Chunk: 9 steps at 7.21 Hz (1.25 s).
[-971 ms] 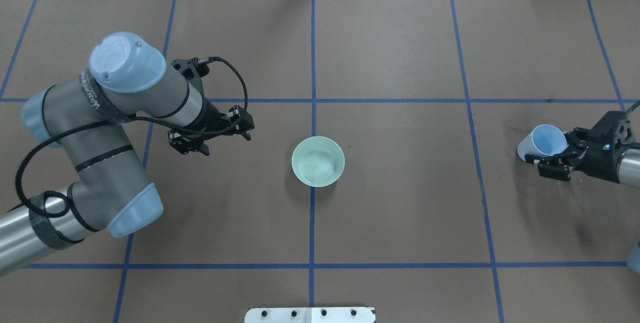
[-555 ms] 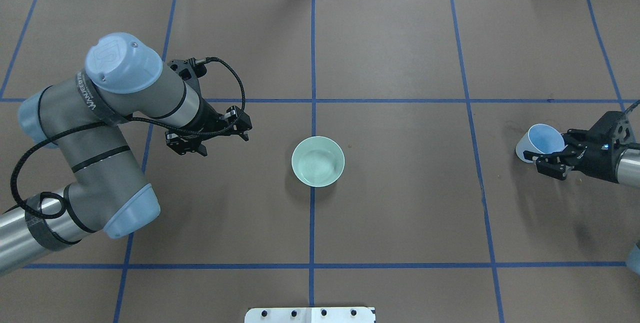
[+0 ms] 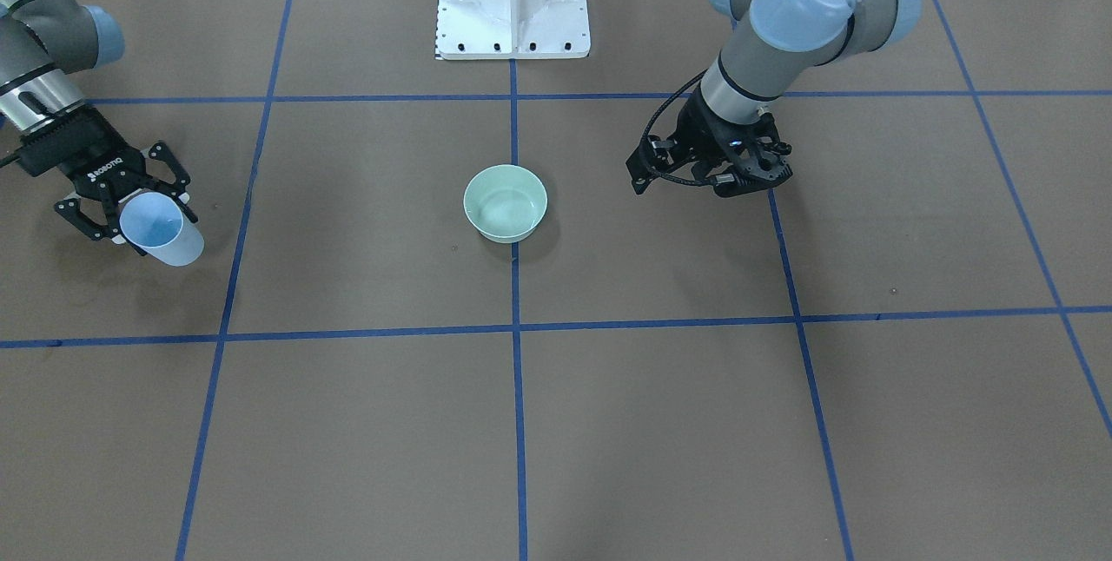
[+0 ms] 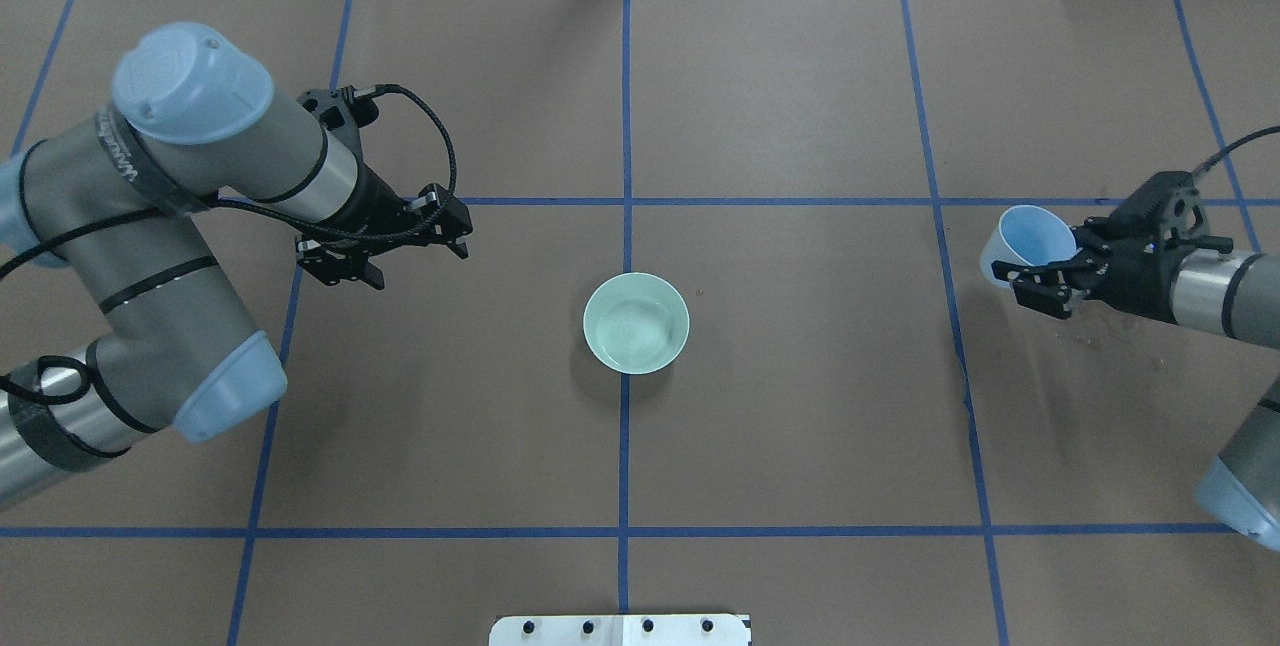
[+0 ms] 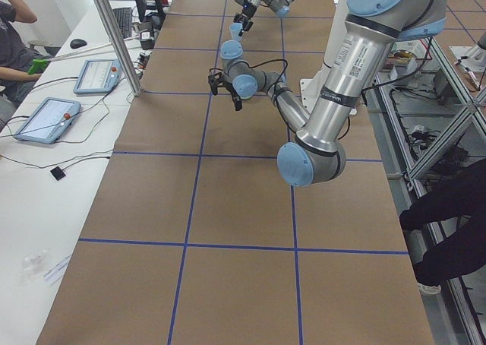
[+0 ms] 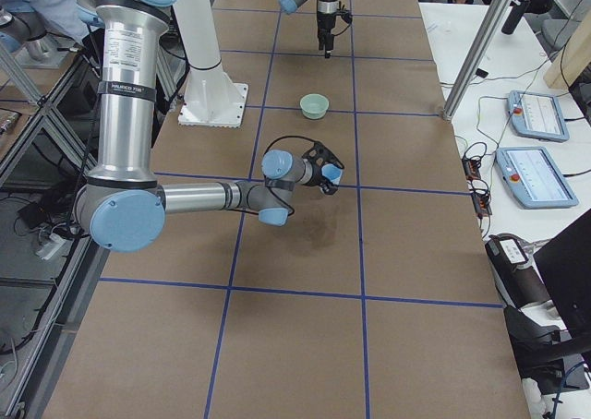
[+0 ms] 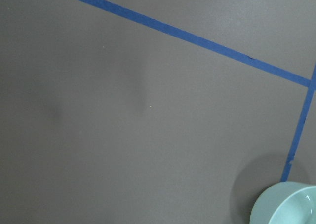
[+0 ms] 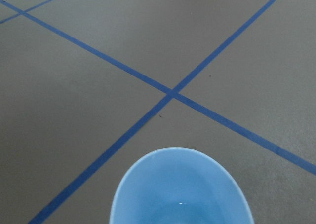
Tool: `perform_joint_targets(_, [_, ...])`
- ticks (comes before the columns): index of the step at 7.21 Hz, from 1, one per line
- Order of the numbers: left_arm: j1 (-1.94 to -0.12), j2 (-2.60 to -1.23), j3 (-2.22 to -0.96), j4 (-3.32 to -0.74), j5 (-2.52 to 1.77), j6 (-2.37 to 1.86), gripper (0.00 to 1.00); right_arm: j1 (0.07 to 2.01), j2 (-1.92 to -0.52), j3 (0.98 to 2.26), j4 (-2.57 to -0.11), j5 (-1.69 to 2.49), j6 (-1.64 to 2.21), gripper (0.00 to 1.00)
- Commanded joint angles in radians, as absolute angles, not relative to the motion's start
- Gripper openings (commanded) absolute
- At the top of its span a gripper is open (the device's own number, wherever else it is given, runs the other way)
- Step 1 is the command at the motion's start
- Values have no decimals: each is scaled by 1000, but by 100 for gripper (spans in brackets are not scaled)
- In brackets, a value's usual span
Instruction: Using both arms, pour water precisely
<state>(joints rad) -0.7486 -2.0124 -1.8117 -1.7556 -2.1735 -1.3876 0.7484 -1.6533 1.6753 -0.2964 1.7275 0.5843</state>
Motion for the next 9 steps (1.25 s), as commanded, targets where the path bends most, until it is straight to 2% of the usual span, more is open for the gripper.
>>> perform_joint_targets(1, [-836,-1921,-1815,-1758,-2233,-1214,100,718,-1532,1825,-643,1684,584,49])
perform_joint_targets(3, [-903,-1870,-1806,-1756,-2273,-1090,100,573,-1428,1902,-887,1495,586,49])
perform_joint_targets(5, [-911,-1871,-1763,-1758,-2272,-1036,100,455,-1184,1925,-1314,1398,635,51])
perform_joint_targets(6, [-920,-1871,-1755,-1759,-2272,-1031,100,401,-1048,1915,-1527,1353,668,51])
perform_joint_targets(7, [-925,-1871,-1737,-1769,-2273,-1029,100,388,-970,1899,-1652,1353,669,51])
perform_joint_targets(9, [-928,-1871,-1726,-1769,-2273,-1011,100,367,-811,1765,-1843,1353,660,51])
